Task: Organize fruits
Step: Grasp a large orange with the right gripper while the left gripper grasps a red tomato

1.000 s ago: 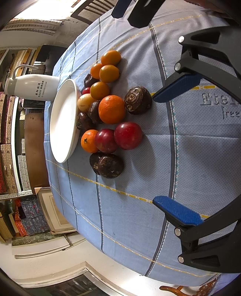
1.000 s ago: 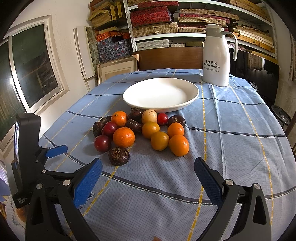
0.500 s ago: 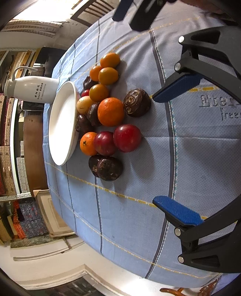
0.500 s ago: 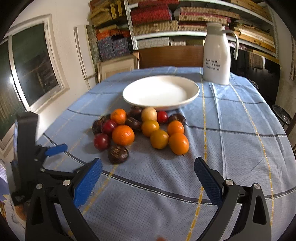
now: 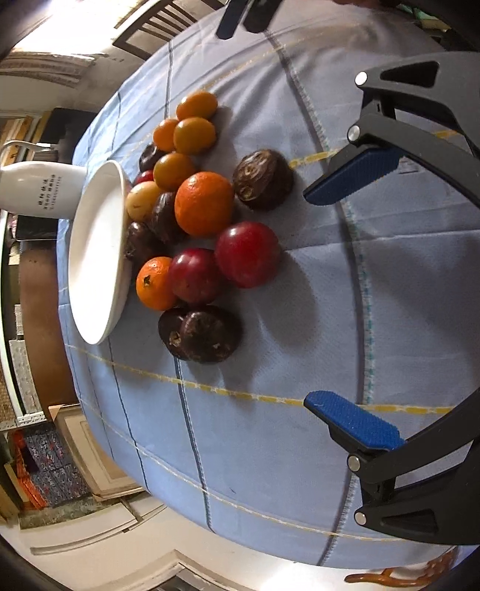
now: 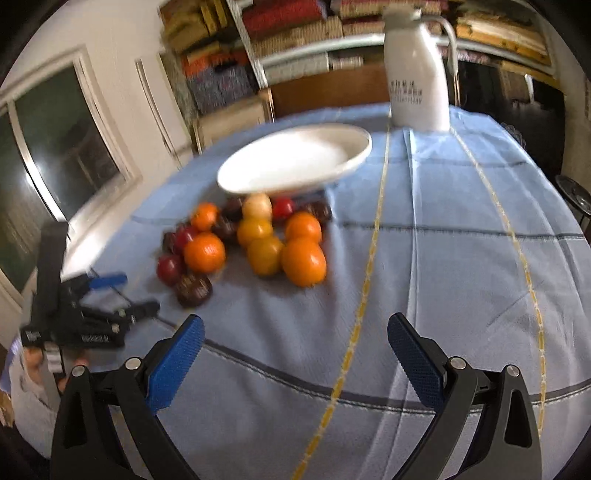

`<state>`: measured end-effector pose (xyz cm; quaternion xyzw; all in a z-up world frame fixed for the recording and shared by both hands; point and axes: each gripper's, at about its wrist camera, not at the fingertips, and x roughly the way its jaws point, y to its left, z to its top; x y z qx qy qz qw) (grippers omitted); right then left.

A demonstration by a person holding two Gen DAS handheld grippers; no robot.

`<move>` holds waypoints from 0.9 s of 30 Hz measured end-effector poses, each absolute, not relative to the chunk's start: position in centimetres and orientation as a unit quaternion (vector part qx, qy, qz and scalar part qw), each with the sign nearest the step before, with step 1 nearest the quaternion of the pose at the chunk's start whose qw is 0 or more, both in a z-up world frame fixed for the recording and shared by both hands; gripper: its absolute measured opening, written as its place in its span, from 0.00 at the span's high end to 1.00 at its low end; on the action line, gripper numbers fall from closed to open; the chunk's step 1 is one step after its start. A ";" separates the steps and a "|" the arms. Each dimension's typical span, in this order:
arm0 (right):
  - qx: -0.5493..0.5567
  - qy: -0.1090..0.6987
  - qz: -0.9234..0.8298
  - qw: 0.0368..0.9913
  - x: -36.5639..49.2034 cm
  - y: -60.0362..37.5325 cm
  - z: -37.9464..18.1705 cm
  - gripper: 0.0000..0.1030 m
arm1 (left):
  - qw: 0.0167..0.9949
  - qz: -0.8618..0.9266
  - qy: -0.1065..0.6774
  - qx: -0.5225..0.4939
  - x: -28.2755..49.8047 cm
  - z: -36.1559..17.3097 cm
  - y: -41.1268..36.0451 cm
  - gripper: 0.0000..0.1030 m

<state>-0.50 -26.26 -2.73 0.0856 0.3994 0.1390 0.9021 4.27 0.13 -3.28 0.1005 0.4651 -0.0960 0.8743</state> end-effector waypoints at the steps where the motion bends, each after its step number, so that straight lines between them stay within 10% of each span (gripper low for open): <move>1: 0.086 0.407 0.139 0.899 -0.1 -26.2 -2.9 0.03 | 0.872 -0.098 0.468 0.102 4.7 -3.4 -0.1 0.04; 20: 0.163 0.423 0.175 0.874 1.5 -27.8 -5.6 0.03 | 0.883 -0.141 0.442 0.067 7.9 -3.4 0.7 0.05; 27: 0.143 0.419 0.174 0.880 1.3 -27.2 -5.4 0.03 | 0.873 -0.171 0.449 0.084 8.3 -4.0 -0.8 0.49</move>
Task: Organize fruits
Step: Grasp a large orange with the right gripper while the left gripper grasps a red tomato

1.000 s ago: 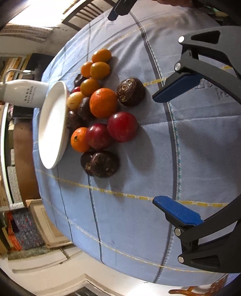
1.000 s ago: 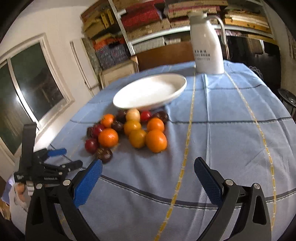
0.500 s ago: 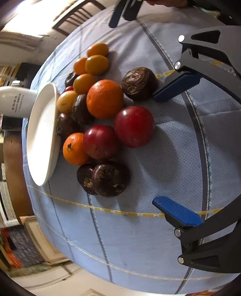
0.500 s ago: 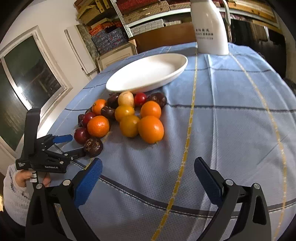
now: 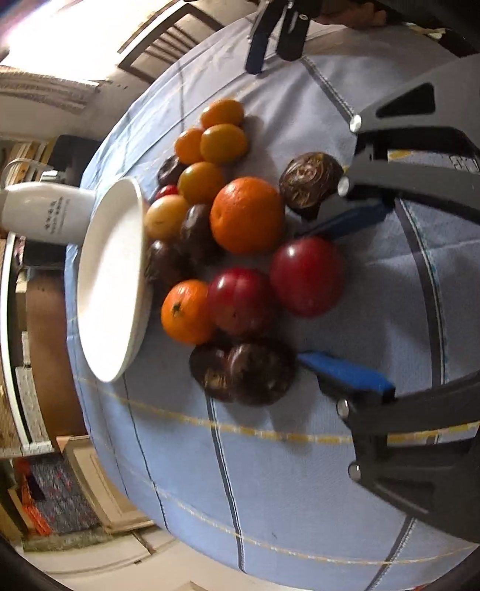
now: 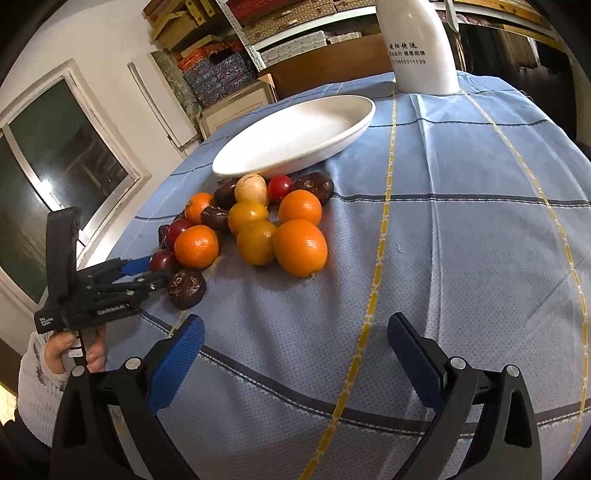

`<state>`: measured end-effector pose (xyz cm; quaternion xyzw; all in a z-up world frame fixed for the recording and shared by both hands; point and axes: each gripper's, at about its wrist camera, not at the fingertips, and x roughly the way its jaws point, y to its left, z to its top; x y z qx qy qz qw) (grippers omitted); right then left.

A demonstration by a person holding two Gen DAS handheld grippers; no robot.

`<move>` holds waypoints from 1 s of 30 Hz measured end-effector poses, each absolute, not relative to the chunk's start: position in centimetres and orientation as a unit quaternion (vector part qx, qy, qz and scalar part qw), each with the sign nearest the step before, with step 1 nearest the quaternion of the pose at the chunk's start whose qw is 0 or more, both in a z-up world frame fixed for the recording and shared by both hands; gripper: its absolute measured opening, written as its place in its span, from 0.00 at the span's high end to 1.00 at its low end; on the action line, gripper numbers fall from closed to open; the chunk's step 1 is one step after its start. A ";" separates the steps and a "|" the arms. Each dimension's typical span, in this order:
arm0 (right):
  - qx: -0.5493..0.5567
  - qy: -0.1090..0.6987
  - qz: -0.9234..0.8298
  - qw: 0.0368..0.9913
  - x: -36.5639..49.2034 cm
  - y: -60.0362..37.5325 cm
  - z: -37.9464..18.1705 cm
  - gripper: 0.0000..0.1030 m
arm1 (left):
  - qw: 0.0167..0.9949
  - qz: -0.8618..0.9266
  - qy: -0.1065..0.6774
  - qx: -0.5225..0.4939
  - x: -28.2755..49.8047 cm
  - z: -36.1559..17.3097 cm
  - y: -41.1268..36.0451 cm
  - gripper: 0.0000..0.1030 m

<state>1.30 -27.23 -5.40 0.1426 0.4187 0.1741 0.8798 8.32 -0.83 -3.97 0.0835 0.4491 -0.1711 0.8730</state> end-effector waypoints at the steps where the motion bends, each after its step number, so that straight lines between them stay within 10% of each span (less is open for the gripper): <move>1: 0.144 0.417 0.174 0.880 1.3 -27.3 -5.4 0.03 | 0.873 -0.174 0.447 0.084 8.2 -3.9 -1.1 0.51; 10: 0.096 0.399 0.148 0.900 1.2 -26.2 -4.3 0.04 | 0.869 -0.205 0.446 0.060 8.2 -3.8 -1.2 0.64; 19: 0.030 0.396 0.138 0.907 4.6 -23.8 -3.4 0.26 | 0.868 -0.213 0.448 0.024 8.2 -3.9 -0.2 0.64; 23: 0.074 0.436 0.162 0.882 6.2 -24.9 -4.9 0.60 | 0.866 -0.218 0.450 0.027 8.2 -3.9 -0.4 0.64; 30: 0.152 0.446 0.196 0.860 6.8 -27.0 -5.8 0.64 | 0.863 -0.230 0.448 0.036 7.9 -3.9 -0.8 0.64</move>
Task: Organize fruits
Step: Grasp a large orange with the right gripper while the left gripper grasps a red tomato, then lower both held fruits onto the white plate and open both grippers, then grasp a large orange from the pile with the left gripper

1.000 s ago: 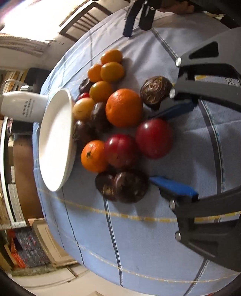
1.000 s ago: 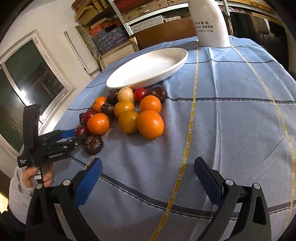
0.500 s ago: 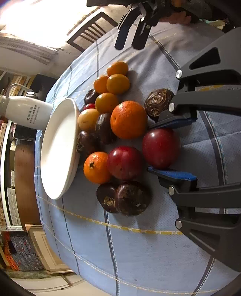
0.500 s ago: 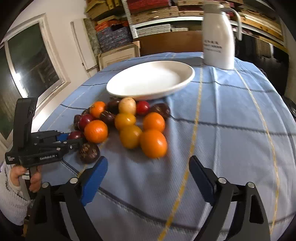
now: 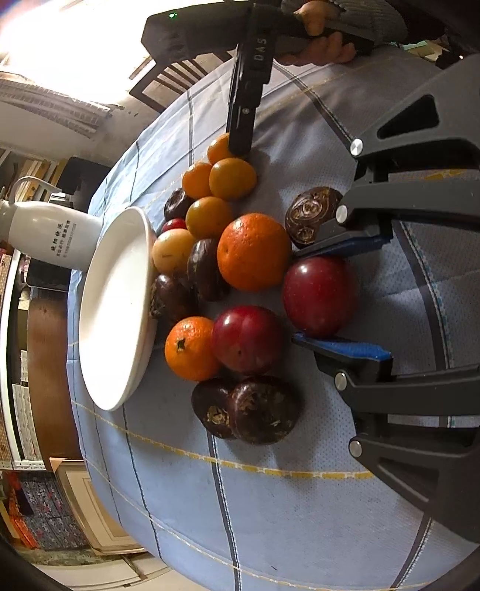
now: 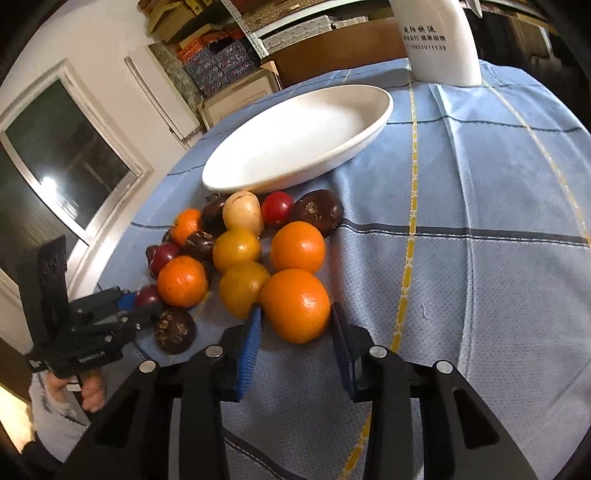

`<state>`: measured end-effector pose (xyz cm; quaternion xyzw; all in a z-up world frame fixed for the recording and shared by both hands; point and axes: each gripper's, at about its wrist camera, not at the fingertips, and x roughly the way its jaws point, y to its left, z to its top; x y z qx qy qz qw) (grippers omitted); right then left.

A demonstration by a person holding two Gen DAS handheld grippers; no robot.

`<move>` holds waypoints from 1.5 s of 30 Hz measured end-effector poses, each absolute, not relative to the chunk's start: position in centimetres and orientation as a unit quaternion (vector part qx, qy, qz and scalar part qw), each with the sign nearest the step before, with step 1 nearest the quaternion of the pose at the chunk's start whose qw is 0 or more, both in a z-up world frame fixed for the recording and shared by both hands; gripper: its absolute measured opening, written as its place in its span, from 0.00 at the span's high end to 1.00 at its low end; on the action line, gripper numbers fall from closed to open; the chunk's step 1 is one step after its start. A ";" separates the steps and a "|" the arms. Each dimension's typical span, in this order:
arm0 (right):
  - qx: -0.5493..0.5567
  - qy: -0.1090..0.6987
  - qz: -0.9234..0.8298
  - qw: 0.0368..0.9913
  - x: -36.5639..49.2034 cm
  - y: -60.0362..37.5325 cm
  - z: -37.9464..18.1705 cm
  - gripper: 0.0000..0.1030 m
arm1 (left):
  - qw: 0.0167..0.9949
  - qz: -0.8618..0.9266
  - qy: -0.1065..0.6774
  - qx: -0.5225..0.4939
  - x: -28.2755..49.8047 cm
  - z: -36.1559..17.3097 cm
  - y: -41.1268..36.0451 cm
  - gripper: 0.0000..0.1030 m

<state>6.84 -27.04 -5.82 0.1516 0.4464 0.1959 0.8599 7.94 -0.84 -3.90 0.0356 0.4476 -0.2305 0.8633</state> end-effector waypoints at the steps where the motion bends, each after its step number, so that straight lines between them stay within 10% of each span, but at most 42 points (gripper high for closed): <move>1: 0.154 0.445 0.197 0.860 6.8 -27.0 -5.8 0.64 | 0.863 -0.233 0.447 0.034 7.9 -3.8 -0.8 0.64; 22: 0.150 0.393 0.143 0.896 19.4 -25.2 -1.1 0.64 | 0.891 -0.196 0.410 -0.002 22.1 1.5 -4.1 0.61; 33: 0.183 0.359 0.128 0.906 18.9 -27.7 -1.7 0.36 | 0.900 -0.184 0.392 -0.035 22.3 0.8 -1.0 0.30; 45: 0.250 0.373 0.114 0.886 16.7 -30.1 -3.1 0.16 | 0.919 -0.118 0.373 -0.053 18.2 0.3 4.1 0.21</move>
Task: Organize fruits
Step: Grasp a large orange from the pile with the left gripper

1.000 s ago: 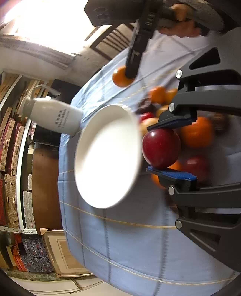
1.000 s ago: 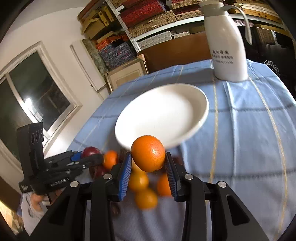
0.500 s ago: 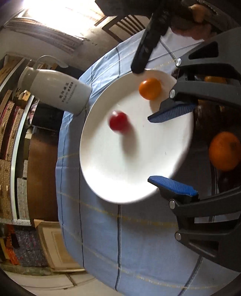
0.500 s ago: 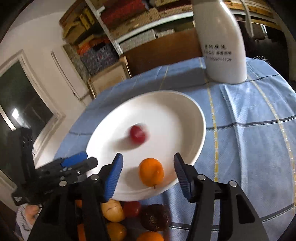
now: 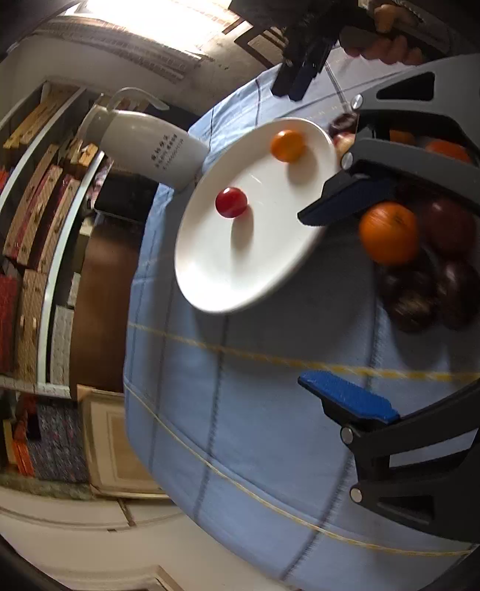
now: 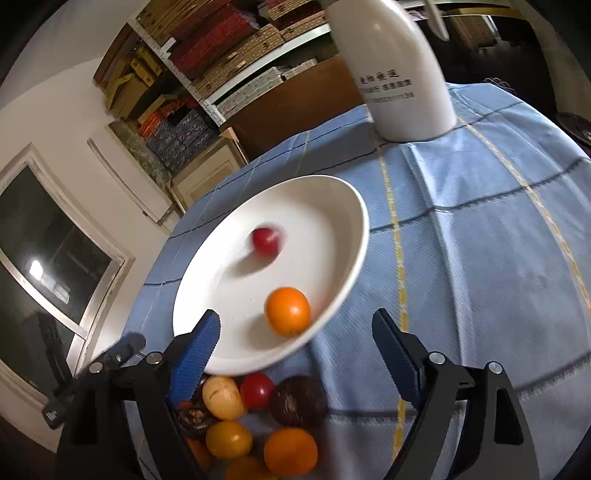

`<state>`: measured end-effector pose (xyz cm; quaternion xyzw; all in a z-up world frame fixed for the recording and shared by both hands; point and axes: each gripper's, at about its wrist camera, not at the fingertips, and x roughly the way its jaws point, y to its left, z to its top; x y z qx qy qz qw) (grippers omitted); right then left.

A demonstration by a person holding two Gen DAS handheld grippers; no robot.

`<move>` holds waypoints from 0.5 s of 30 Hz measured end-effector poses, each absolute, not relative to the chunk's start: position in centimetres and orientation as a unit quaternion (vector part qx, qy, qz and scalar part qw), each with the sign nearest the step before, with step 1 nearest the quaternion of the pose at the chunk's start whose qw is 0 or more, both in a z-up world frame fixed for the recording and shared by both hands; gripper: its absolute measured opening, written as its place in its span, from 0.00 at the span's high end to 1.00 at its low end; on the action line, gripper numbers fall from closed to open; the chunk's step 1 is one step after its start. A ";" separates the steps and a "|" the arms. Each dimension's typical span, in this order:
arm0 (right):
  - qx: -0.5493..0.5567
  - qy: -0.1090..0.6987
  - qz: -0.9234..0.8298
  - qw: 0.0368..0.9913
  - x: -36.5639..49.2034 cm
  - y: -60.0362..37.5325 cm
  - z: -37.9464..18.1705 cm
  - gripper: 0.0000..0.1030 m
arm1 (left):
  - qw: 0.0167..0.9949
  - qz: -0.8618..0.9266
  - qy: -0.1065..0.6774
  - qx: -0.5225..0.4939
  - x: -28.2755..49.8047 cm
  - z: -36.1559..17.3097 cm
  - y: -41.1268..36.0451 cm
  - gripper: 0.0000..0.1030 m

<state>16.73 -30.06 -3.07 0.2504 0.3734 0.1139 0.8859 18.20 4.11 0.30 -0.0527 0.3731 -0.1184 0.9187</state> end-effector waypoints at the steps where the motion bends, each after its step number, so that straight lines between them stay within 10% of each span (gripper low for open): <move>1: 0.258 0.372 0.114 0.884 16.2 -30.2 -3.0 0.14 | 0.918 -0.115 0.375 -0.055 17.8 0.0 4.5 0.21; 15: 0.306 0.370 0.111 0.870 12.5 -31.8 -4.2 0.12 | 0.919 -0.142 0.368 -0.009 14.5 -1.0 2.9 0.21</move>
